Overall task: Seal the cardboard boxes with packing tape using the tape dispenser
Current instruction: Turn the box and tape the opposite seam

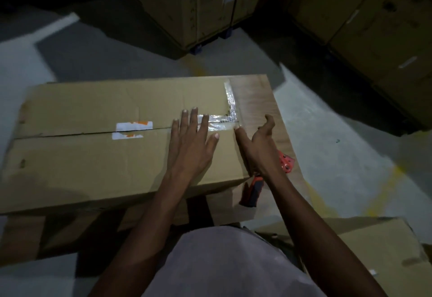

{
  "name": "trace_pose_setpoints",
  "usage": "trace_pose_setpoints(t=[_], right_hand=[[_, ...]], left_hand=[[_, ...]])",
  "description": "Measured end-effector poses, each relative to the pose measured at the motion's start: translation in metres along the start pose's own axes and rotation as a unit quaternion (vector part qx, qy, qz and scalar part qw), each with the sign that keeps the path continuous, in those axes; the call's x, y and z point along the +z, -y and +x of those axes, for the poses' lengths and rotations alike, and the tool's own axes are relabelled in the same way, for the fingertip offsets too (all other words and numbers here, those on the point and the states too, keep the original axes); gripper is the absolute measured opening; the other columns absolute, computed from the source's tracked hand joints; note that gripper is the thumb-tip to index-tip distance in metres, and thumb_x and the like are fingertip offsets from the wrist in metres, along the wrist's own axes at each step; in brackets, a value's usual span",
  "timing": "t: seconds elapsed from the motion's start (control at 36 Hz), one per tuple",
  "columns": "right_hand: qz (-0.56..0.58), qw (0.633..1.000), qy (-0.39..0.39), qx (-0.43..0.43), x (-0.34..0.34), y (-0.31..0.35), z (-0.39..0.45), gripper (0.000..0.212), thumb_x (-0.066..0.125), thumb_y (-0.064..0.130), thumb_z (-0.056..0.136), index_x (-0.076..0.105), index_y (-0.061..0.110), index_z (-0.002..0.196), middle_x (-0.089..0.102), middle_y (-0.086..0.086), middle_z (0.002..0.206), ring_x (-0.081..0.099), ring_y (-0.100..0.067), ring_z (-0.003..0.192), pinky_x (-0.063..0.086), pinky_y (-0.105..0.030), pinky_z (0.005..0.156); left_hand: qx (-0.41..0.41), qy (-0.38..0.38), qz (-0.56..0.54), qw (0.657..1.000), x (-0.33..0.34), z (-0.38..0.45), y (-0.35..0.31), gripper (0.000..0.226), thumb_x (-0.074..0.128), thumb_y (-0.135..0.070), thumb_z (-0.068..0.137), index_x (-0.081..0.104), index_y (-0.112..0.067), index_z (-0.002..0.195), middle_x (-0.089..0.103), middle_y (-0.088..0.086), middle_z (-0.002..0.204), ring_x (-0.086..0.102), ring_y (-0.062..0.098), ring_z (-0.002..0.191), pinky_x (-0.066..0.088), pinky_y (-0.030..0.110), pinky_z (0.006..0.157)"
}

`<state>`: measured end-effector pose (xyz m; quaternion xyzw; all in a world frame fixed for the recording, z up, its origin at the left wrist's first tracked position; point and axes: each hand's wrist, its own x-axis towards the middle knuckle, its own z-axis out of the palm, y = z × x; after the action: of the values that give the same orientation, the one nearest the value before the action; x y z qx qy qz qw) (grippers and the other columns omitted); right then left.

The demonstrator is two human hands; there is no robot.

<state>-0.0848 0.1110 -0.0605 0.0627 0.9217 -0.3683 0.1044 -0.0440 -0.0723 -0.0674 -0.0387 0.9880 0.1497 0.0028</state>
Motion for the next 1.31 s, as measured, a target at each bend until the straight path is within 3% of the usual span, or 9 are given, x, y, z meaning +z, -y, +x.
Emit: trace_pose_setpoints(t=[0.11,0.33,0.5,0.67,0.78,0.86,0.97,1.19,1.31], right_hand=[[-0.018,1.0,0.002,-0.014,0.005,0.019,0.025,0.082,0.045,0.072,0.094,-0.002,0.038,0.152,0.039,-0.02,0.161,0.055,-0.045,0.128,0.039,-0.062,0.11],[-0.01,1.0,0.004,0.003,0.017,0.052,0.091,0.084,0.044,0.066,0.1,-0.001,0.023,0.156,0.035,-0.02,0.16,0.051,-0.047,0.132,0.03,-0.061,0.113],[0.022,0.999,0.022,0.022,0.018,0.069,0.125,0.09,0.046,0.066,0.098,-0.006,0.023,0.158,0.031,-0.02,0.161,0.051,-0.044,0.132,0.038,-0.063,0.113],[0.094,0.994,0.021,0.053,0.017,0.087,0.151,0.087,0.053,0.059,0.099,0.005,0.014,0.156,0.035,-0.023,0.158,0.051,-0.044,0.133,0.042,-0.058,0.112],[0.141,0.99,-0.002,0.027,0.019,0.082,0.146,0.08,0.056,0.054,0.1,0.013,0.013,0.153,0.037,-0.023,0.159,0.05,-0.043,0.135,0.04,-0.058,0.114],[0.185,0.983,-0.019,0.002,0.019,0.068,0.132,0.068,0.056,0.042,0.1,0.019,0.02,0.153,0.041,-0.019,0.158,0.05,-0.038,0.135,0.042,-0.059,0.114],[0.198,0.978,-0.02,-0.066,0.02,0.048,0.111,0.068,0.064,0.027,0.099,0.028,0.02,0.156,0.039,-0.008,0.159,0.044,-0.028,0.142,0.043,-0.052,0.116],[0.095,0.98,0.053,-0.167,0.02,0.051,0.102,0.08,0.058,0.052,0.102,0.018,0.024,0.166,0.02,-0.004,0.173,0.022,-0.027,0.158,0.019,-0.06,0.127],[0.191,0.962,0.159,-0.109,0.024,0.052,0.102,0.084,0.046,0.064,0.103,0.007,0.028,0.168,0.009,0.003,0.176,0.017,-0.021,0.159,0.023,-0.04,0.125]], left_hand=[[-0.006,0.006,0.009,1.0,0.003,0.003,0.0,0.065,0.022,-0.055,0.106,0.017,-0.023,0.162,0.005,0.008,0.171,-0.001,0.027,0.157,-0.002,0.046,0.126],[-0.009,0.003,0.023,1.0,0.008,0.001,0.0,0.067,0.019,-0.057,0.104,0.016,-0.023,0.162,0.006,0.007,0.171,-0.001,0.027,0.157,-0.003,0.046,0.125],[-0.018,0.003,0.024,1.0,0.01,0.005,0.001,0.068,0.015,-0.06,0.103,0.014,-0.026,0.162,0.004,0.005,0.171,-0.002,0.025,0.158,-0.003,0.045,0.125],[-0.024,0.004,0.011,1.0,0.008,0.004,0.0,0.068,0.013,-0.062,0.103,0.01,-0.029,0.162,-0.001,0.002,0.171,-0.007,0.022,0.157,-0.007,0.044,0.125],[-0.019,0.001,0.007,1.0,0.005,0.004,0.0,0.068,0.014,-0.061,0.103,0.012,-0.029,0.162,0.001,0.002,0.171,-0.005,0.021,0.157,-0.004,0.044,0.126],[-0.019,-0.006,0.001,1.0,0.004,0.003,0.0,0.067,0.016,-0.06,0.103,0.015,-0.028,0.162,0.003,0.002,0.171,-0.003,0.021,0.158,-0.003,0.043,0.126],[-0.022,-0.011,-0.002,1.0,0.003,0.003,-0.001,0.066,0.02,-0.059,0.104,0.018,-0.028,0.162,0.006,0.003,0.171,-0.002,0.022,0.158,0.0,0.044,0.127],[-0.023,-0.01,-0.003,1.0,0.005,0.005,-0.001,0.066,0.018,-0.059,0.104,0.017,-0.028,0.162,0.005,0.002,0.171,-0.004,0.021,0.158,-0.005,0.043,0.125],[-0.02,-0.012,-0.003,1.0,0.005,0.005,-0.001,0.065,0.02,-0.058,0.104,0.02,-0.027,0.162,0.008,0.003,0.171,0.0,0.022,0.158,-0.003,0.043,0.125]])
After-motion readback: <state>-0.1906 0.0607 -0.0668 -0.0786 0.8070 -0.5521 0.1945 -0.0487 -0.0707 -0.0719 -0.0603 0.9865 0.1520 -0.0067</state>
